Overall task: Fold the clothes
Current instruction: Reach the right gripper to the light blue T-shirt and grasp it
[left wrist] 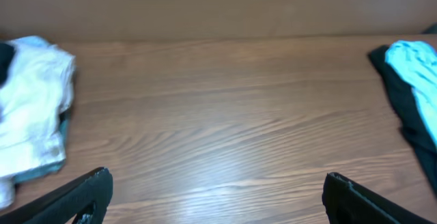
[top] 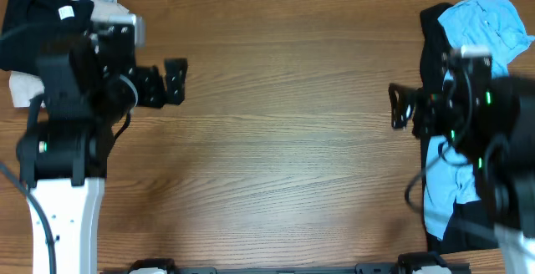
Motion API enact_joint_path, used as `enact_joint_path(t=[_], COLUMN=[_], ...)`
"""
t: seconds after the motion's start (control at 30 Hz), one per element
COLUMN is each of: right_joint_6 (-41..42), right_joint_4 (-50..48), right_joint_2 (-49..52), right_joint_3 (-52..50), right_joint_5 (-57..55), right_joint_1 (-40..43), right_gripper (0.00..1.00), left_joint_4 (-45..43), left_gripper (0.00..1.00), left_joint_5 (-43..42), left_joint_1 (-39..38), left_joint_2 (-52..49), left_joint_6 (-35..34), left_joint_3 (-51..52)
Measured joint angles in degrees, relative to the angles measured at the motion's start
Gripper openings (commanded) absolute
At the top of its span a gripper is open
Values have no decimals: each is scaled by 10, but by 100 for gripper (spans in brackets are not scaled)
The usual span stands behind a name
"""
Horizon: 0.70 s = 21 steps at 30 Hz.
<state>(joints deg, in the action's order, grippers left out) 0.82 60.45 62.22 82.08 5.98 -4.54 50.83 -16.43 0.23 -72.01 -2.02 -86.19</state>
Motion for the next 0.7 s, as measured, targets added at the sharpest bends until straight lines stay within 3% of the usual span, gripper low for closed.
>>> enact_joint_path(t=[0.17, 0.4, 0.7], right_joint_6=[2, 23, 104], right_joint_4=[18, 18, -31], right_joint_2=[90, 160, 282], right_joint_3=[43, 43, 44], right_joint_5=[10, -2, -70], right_joint_1=[0, 16, 190], right_gripper=[100, 100, 98], left_joint_4=[45, 4, -14], left_gripper=[100, 100, 100], left_joint_5=[19, 27, 20], left_joint_1=[-78, -161, -169], left_joint_2=[-81, -148, -170], left_joint_6=[-8, -8, -9], left_joint_3=[-80, -90, -91])
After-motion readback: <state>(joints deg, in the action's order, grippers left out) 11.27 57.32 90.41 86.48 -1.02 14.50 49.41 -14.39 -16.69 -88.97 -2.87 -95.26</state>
